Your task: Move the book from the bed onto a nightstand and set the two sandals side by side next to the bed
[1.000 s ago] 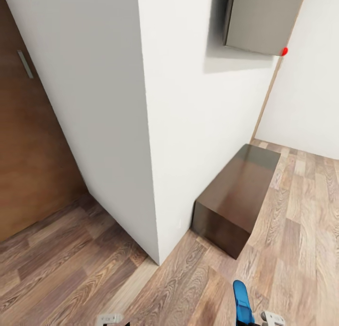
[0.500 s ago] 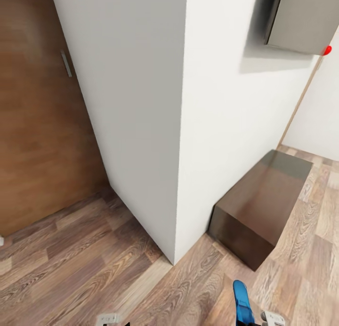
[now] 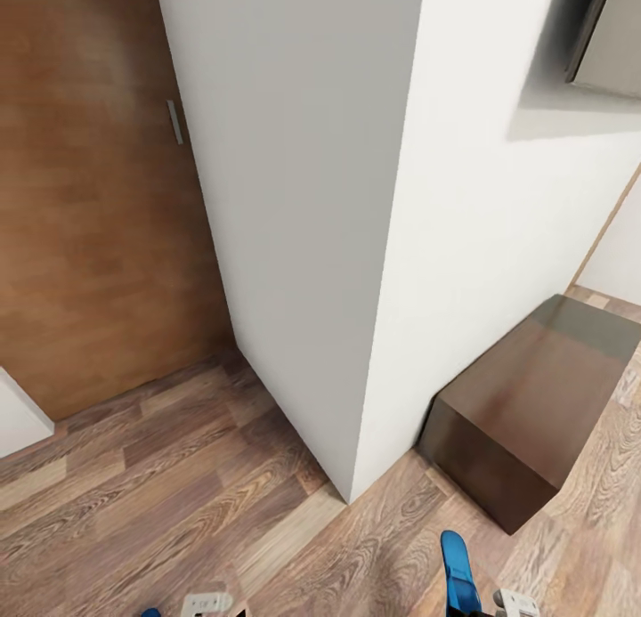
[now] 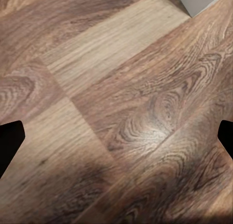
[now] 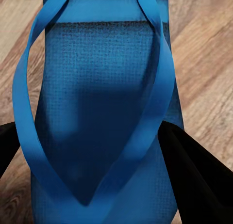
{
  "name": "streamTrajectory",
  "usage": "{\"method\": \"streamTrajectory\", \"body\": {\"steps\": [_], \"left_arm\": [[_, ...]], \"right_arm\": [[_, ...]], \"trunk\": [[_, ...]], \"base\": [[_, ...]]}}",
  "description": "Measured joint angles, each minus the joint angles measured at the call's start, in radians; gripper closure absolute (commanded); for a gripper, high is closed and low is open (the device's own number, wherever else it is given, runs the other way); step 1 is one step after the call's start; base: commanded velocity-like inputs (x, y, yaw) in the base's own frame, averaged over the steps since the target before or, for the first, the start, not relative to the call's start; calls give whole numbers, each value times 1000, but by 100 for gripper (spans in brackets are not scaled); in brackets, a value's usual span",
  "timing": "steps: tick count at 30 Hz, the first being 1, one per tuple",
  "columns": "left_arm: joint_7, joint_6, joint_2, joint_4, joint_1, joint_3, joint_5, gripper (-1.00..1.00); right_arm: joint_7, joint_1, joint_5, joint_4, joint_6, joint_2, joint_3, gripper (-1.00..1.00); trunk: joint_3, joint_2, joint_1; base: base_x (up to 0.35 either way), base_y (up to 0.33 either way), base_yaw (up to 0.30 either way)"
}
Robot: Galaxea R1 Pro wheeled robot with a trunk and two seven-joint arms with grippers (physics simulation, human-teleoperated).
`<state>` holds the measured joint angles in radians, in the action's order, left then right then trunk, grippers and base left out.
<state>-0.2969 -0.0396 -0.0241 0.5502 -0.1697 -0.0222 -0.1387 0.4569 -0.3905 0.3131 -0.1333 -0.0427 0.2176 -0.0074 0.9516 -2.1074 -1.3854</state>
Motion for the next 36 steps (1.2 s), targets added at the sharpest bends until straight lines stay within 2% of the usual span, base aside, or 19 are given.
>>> {"method": "streamTrajectory", "body": {"steps": [7, 36], "left_arm": [[0, 0, 1, 0, 0, 0, 0, -100], [0, 0, 0, 0, 0, 0, 0, -100]], "right_arm": [[1, 0, 0, 0, 0, 0, -1, 100], [-1, 0, -4, 0, -1, 0, 0, 100]], "trunk": [[0, 0, 0], [0, 0, 0]], "base": [[0, 0, 115], [0, 0, 283]]}}
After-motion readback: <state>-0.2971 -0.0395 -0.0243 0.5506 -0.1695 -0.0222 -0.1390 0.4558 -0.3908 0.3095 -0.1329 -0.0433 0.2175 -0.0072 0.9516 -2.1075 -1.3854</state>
